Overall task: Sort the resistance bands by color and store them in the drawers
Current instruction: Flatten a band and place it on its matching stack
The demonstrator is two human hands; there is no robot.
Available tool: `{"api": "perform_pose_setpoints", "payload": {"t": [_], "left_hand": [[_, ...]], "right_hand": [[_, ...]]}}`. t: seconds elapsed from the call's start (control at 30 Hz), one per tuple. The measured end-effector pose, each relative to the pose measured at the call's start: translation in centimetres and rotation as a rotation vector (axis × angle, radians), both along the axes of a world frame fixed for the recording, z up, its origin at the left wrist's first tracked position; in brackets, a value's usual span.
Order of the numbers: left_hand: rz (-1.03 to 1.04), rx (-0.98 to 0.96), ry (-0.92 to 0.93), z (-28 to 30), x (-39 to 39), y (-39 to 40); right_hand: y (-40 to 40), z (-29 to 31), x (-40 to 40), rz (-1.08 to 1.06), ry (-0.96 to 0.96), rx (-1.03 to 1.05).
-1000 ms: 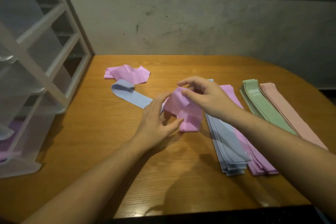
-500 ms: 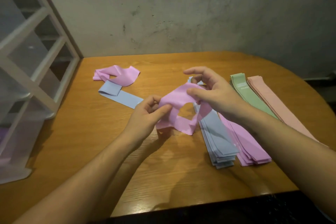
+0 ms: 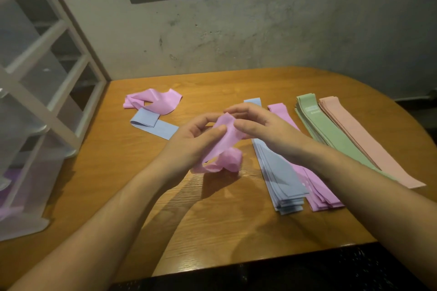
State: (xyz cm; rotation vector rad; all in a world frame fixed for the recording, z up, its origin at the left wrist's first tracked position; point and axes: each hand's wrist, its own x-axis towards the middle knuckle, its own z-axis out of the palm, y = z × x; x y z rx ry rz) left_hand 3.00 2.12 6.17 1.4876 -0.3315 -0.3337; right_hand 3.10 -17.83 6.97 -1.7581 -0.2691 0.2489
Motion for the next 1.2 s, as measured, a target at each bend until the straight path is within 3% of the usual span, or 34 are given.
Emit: {"api": "perform_pose_setpoints", "payload": {"t": [0.3, 0.47, 0.6, 0.7, 1.0, 1.1, 1.2], "left_hand": [[-0.074, 0.043, 0.099, 1.0, -0.7, -0.4], [-0.135, 0.014, 0.197, 0.8, -0.9, 0.2], [-0.124, 0.134, 0.18, 0.4, -0.6, 1.1], [-0.129, 0.139, 0.166, 0.3, -0.6, 1.4], [-0.023, -0.05, 0.064, 1.3, -1.1, 0.2], [-0.003, -0.05, -0.017, 2.1, -1.0, -0.3], [0.02, -0.029, -0.097, 2.8, -0.7, -0.9]], "right_hand": [[-0.2, 0.3, 0.0, -0.002, -0.022, -0.117], [-0.9, 0.0, 0.0, -0.069, -0.012, 0.055], [-2.0, 0.6, 0.4, -0.167, 0.09, 0.291], [-2.6, 0.8, 0.4, -0.217, 0.112, 0.351], [-2.8, -0.8, 0.0, -0.165, 0.159, 0.094], [-2.6, -1.1, -0.5, -0.114, 0.072, -0.014], [-2.0, -1.3, -1.0, -0.132, -0.065, 0.062]]}}
